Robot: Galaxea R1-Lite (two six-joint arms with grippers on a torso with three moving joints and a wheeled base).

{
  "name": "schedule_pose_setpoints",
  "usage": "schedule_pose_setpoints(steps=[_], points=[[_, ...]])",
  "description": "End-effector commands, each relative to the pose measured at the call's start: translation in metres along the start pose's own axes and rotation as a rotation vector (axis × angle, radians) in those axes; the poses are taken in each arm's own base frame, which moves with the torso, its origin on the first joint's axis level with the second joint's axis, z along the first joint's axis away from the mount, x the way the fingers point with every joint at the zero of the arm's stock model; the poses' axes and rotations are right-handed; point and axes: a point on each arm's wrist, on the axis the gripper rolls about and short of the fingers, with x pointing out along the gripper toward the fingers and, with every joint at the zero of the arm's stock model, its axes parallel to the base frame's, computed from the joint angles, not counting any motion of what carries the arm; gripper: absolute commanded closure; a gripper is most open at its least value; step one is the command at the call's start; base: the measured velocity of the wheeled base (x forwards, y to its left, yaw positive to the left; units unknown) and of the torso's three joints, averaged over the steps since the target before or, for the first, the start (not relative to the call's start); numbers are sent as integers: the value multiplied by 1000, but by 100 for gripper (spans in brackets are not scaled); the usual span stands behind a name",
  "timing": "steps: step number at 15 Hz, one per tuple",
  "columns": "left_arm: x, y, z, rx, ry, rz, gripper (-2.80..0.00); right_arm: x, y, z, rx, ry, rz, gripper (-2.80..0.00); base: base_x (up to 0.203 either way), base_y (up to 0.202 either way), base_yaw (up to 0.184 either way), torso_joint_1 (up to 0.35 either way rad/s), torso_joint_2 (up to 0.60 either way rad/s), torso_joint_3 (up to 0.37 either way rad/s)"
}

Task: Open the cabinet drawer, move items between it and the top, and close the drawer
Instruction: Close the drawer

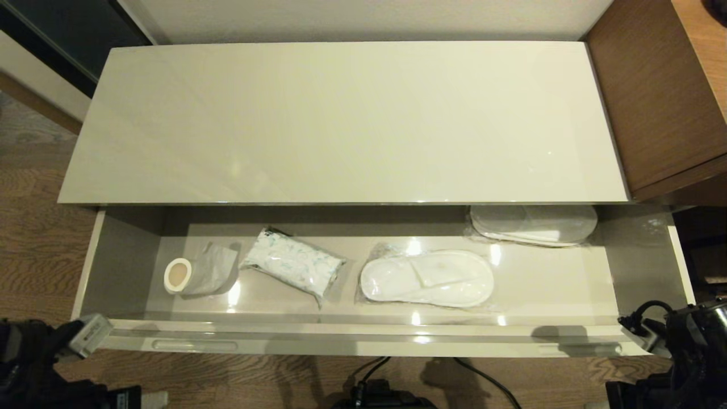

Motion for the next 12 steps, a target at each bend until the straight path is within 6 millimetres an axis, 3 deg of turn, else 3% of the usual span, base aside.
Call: schedule_pose_setpoints(steps=[1, 4, 7, 12], points=[[20, 5, 1, -17, 50, 10, 0, 2, 0, 1, 2, 8, -1, 0, 0, 0, 0, 0, 0, 0], [42, 9, 6, -9, 31, 7, 0, 7, 2, 6, 0, -7, 5, 0, 0, 0, 0, 0, 0, 0], [50, 10, 12, -18, -6, 1, 0, 11, 3, 10, -3, -26, 14, 0, 0, 0, 0, 0, 0, 0], [59, 8, 48, -122, -377, 11, 0, 5, 12, 29, 14, -314, 145, 0, 0, 0, 0, 0, 0, 0]])
